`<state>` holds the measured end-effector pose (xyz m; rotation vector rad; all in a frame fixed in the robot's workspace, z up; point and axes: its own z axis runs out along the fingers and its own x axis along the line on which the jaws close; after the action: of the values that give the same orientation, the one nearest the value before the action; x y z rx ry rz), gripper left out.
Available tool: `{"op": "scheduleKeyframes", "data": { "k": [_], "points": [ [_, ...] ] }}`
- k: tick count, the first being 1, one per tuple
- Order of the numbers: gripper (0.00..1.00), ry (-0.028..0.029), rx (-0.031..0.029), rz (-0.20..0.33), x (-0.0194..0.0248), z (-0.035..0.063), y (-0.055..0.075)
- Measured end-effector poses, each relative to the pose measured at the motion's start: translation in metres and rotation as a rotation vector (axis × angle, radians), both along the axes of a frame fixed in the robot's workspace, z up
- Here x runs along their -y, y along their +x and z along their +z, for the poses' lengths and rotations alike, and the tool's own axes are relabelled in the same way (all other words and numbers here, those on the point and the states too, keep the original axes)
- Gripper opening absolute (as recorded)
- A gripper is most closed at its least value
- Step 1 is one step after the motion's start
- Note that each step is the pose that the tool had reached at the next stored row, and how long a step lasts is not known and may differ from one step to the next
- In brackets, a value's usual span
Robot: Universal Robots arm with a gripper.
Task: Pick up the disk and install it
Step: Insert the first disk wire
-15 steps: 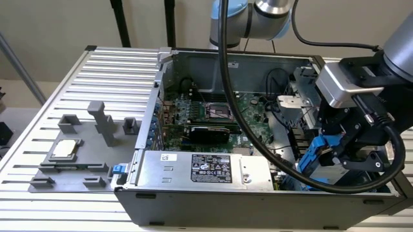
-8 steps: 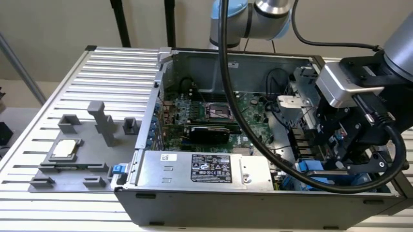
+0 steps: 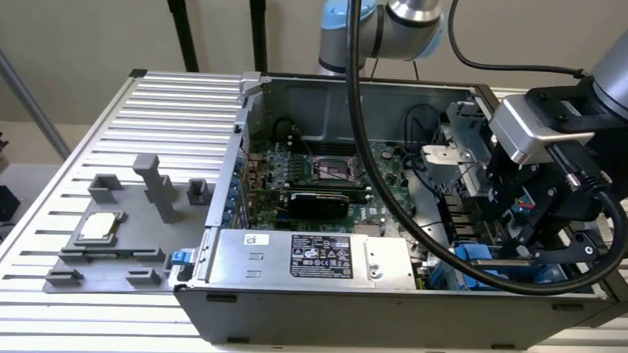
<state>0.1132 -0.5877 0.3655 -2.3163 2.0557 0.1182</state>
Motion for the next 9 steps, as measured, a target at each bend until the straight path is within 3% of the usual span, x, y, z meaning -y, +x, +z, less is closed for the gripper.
{"op": "scheduleKeyframes", "data": {
  "k": [9],
  "points": [
    [1.00,0.0000,0.0000,0.000,0.0000,0.0000,0.0000]
  ]
}}
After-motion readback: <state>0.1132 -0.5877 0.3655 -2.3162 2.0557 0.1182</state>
